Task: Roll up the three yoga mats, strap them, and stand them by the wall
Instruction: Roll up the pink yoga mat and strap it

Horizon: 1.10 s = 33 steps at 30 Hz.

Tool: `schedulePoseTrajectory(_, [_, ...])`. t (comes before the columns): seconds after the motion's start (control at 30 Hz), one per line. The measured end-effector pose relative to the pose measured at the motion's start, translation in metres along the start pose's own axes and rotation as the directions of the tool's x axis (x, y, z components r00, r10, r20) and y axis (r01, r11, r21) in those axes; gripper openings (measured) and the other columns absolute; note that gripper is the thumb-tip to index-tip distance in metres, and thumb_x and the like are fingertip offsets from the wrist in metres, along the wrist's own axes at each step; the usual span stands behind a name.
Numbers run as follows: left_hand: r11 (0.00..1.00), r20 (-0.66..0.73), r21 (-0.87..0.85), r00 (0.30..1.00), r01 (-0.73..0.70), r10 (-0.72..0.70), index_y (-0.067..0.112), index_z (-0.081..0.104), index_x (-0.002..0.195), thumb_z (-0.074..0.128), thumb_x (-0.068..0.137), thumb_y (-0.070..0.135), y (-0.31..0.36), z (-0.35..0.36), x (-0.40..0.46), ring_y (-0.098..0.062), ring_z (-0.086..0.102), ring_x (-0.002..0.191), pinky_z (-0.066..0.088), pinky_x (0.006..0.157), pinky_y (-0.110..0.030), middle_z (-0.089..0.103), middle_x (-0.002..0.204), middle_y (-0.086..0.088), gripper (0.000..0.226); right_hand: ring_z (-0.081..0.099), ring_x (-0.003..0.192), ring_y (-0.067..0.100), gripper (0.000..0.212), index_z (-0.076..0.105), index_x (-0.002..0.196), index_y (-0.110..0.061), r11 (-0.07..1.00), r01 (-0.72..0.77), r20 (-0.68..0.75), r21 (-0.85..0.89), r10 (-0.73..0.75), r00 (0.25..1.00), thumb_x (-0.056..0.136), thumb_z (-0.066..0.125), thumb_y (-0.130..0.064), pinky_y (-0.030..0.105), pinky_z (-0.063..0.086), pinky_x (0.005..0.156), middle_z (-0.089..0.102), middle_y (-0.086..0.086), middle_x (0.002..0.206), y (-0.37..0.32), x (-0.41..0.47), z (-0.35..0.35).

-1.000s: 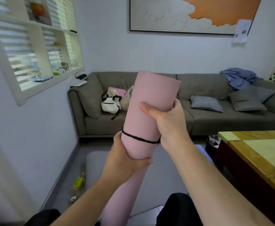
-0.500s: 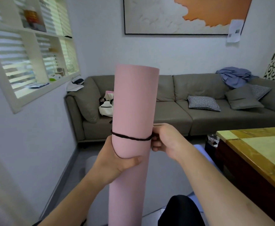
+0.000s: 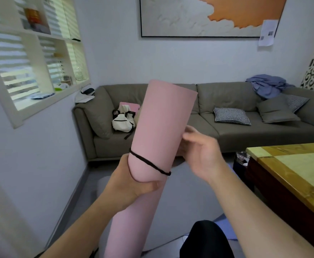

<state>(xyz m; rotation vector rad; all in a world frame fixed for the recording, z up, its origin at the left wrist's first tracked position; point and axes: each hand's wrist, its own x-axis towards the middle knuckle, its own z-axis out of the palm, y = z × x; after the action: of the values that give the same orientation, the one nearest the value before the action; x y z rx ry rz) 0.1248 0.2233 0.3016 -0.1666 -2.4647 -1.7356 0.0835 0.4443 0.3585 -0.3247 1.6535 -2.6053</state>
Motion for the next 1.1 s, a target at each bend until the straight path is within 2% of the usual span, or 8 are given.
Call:
schedulePoseTrajectory(0.07, [1.0,0.024,0.015,0.999,0.025,-0.025,0.041,0.05,0.126,0.105,0.053,0.033,0.005,0.001,0.002,0.006,0.065,0.1,0.057,0.075,-0.022,0.068,0.114,0.026,0.092,0.071,0.097,0.021,0.065,0.055,0.137,-0.017,0.996,0.034,0.1,-0.088,-0.025,0.995,0.076,0.077,-0.027,0.035,0.053,0.076,0.075,0.0,0.116,-0.013,-0.002,0.008])
schedulePoseTrajectory(0.2, [0.994,0.132,0.088,0.989,0.058,-0.069,0.044,0.051,0.127,0.102,0.057,0.041,0.019,-0.003,-0.003,0.002,0.068,0.106,0.06,0.086,-0.031,0.07,0.117,0.025,0.088,0.07,0.118,0.012,0.108,0.05,0.141,-0.026,0.927,0.112,-0.044,-0.357,-0.137,0.99,0.047,0.104,-0.035,0.04,0.057,0.098,0.072,-0.01,0.13,-0.01,0.004,0.027])
schedulePoseTrajectory(0.3, [0.995,0.213,-0.072,0.975,0.075,-0.058,0.038,0.063,0.129,0.093,0.074,0.037,0.02,-0.015,-0.001,-0.006,0.068,0.116,0.054,0.102,-0.04,0.073,0.123,0.016,0.062,0.072,0.116,0.016,0.106,0.057,0.137,-0.022,0.926,0.167,-0.101,-0.339,-0.212,0.972,0.045,0.106,-0.033,0.047,0.059,0.099,0.074,-0.006,0.128,-0.008,0.003,0.025])
schedulePoseTrajectory(0.4, [0.941,0.0,-0.297,0.986,0.161,-0.169,0.023,0.076,0.102,0.076,0.078,0.052,0.017,-0.024,0.015,-0.018,0.07,0.101,0.053,0.104,-0.049,0.075,0.107,0.0,0.038,0.072,0.116,0.015,0.107,0.056,0.138,-0.021,0.907,0.189,-0.108,-0.376,-0.245,0.963,0.043,0.107,-0.032,0.047,0.059,0.099,0.073,-0.007,0.128,-0.004,0.001,0.024])
schedulePoseTrajectory(0.57, [0.941,0.014,-0.155,0.953,0.302,-0.304,0.015,0.055,0.072,0.054,0.105,0.049,0.023,-0.019,0.026,-0.02,0.049,0.057,0.043,0.063,-0.035,0.054,0.066,-0.003,0.047,0.07,0.116,0.01,0.105,0.055,0.137,-0.022,0.871,0.215,-0.083,-0.442,-0.279,0.957,0.045,0.106,-0.032,0.045,0.06,0.098,0.072,-0.01,0.128,0.001,-0.004,0.035])
schedulePoseTrajectory(0.8, [0.973,0.1,-0.018,0.969,0.23,-0.227,0.012,0.057,0.064,0.058,0.097,0.021,0.009,-0.032,0.033,-0.02,0.039,0.057,0.04,0.057,-0.033,0.05,0.065,-0.007,0.034,0.073,0.111,0.011,0.098,0.06,0.129,-0.024,0.867,0.178,-0.076,-0.465,-0.239,0.968,0.043,0.105,-0.033,0.046,0.06,0.096,0.075,-0.01,0.122,0.006,-0.009,0.035])
schedulePoseTrajectory(0.93, [0.887,0.025,0.385,0.958,0.255,-0.286,0.009,0.053,0.061,0.059,0.093,0.036,-0.03,-0.022,0.025,-0.023,0.047,0.046,0.044,0.049,-0.028,0.052,0.055,-0.006,0.042,0.074,0.109,0.013,0.098,0.061,0.128,-0.021,0.879,0.208,-0.086,-0.429,-0.269,0.959,0.042,0.106,-0.025,0.045,0.062,0.094,0.076,-0.008,0.12,-0.004,-0.008,0.037])
schedulePoseTrajectory(1.1, [0.862,-0.093,0.302,0.913,0.406,-0.398,0.003,0.058,0.079,0.053,0.097,0.011,-0.075,-0.014,0.008,-0.025,0.066,0.064,0.058,0.067,-0.046,0.072,0.079,-0.011,0.02,0.074,0.11,0.013,0.09,0.058,0.128,-0.019,0.886,0.268,-0.112,-0.379,-0.331,0.937,0.051,0.104,-0.017,0.04,0.062,0.091,0.076,-0.005,0.122,-0.02,-0.004,0.044])
